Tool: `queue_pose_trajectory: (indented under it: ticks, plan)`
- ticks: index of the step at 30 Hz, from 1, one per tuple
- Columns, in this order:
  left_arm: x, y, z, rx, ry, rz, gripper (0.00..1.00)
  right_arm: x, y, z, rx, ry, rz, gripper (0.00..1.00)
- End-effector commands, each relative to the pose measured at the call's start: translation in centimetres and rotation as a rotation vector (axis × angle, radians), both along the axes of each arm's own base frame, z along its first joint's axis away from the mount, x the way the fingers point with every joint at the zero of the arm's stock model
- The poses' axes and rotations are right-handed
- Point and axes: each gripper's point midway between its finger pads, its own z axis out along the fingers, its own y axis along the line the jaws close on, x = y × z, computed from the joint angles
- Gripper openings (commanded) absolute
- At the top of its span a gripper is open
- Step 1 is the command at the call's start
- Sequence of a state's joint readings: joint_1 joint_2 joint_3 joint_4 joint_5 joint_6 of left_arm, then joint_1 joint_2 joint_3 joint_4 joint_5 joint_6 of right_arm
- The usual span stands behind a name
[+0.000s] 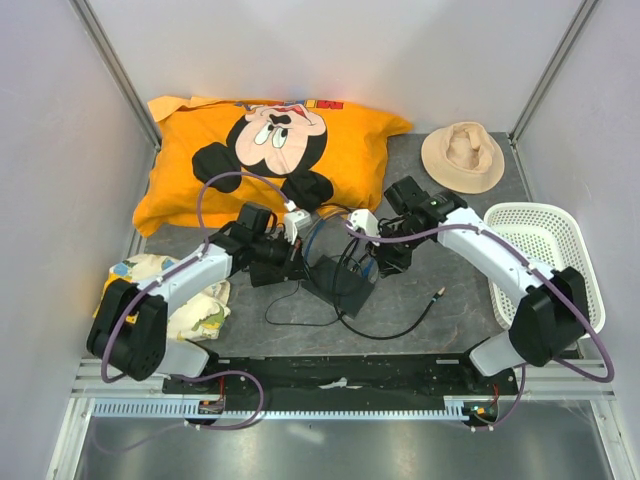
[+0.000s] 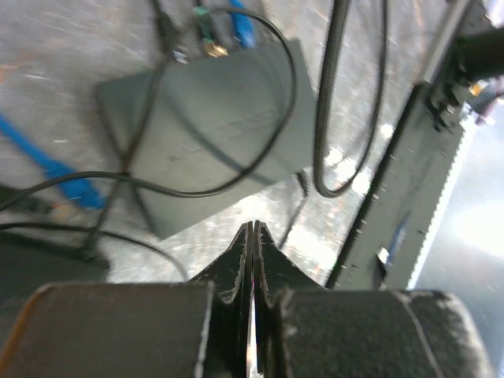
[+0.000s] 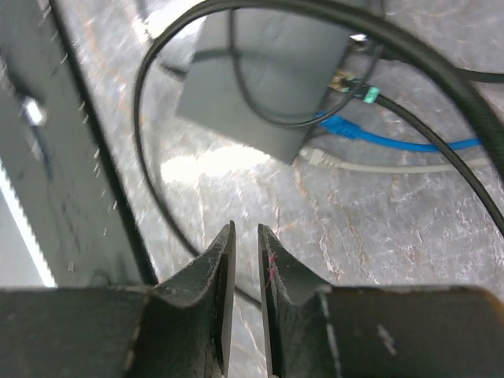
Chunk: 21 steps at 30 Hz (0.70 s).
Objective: Pull the plug from the switch port
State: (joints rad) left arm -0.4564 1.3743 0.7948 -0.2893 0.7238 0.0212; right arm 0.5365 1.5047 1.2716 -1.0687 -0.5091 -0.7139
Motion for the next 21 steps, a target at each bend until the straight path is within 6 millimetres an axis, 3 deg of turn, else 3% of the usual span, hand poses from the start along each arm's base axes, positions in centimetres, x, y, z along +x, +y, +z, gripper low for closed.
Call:
queue_pose_trajectory:
  ticks: [1, 2, 3, 5, 10, 14, 18, 21]
  plan:
    - [-1.0, -1.4, -0.8, -0.023, 0.063, -0.095, 0.02, 2.3, 0.6, -2.6, 0.008, -0.039, -0.201, 0.24]
    - [-1.0, -1.3, -1.3, 0.000, 0.067, -0.101, 0.02, 3.6, 0.2, -3.0, -0.013, -0.083, -0.267, 0.24]
    - [-0.6, -1.0, -1.9, 0.029, 0.052, -0.087, 0.02, 6.7, -0.2, -3.0, -0.029, -0.180, -0.436, 0.23]
    - [-0.5, -0.5, -2.8, 0.064, 0.041, -0.076, 0.02, 8.0, -0.7, -4.2, -0.040, -0.183, -0.514, 0.22]
    - [-0.6, 0.7, -3.7, 0.145, 0.089, -0.013, 0.02, 10.6, 1.3, -5.2, 0.007, -0.196, -0.548, 0.21]
    - [-1.5, 0.9, -4.7, 0.165, 0.223, 0.075, 0.02, 11.3, 2.6, -7.1, 0.018, -0.159, -0.526, 0.21]
    - [-0.9, 1.8, -7.6, 0.256, 0.260, 0.118, 0.02, 11.2, 3.8, -8.0, 0.024, -0.141, -0.521, 0.21]
    - [0.6, 2.2, -8.7, 0.312, 0.247, 0.167, 0.02, 10.8, 4.2, -8.9, 0.011, -0.130, -0.520, 0.21]
